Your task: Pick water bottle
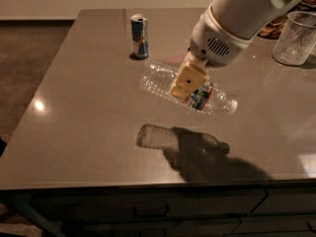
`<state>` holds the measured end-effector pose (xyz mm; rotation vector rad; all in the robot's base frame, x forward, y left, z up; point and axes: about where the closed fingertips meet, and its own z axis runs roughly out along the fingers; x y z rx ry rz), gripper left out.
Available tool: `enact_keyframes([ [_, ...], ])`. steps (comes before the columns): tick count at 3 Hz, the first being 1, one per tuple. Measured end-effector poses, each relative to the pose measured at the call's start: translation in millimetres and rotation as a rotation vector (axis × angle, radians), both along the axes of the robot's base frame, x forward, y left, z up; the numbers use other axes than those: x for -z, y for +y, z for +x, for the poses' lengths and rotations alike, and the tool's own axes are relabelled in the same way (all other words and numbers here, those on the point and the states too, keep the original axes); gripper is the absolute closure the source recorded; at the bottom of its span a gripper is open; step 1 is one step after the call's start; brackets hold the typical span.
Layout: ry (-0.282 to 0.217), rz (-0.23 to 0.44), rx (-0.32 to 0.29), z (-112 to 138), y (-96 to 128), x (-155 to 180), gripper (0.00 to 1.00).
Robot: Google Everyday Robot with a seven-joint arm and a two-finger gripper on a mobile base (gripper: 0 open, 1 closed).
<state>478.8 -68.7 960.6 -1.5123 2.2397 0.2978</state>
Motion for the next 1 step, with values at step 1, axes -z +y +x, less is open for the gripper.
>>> enact_keyframes([
  [1, -0.008, 0.002, -0.011, -0.5, 0.9, -3.6, 1.00],
])
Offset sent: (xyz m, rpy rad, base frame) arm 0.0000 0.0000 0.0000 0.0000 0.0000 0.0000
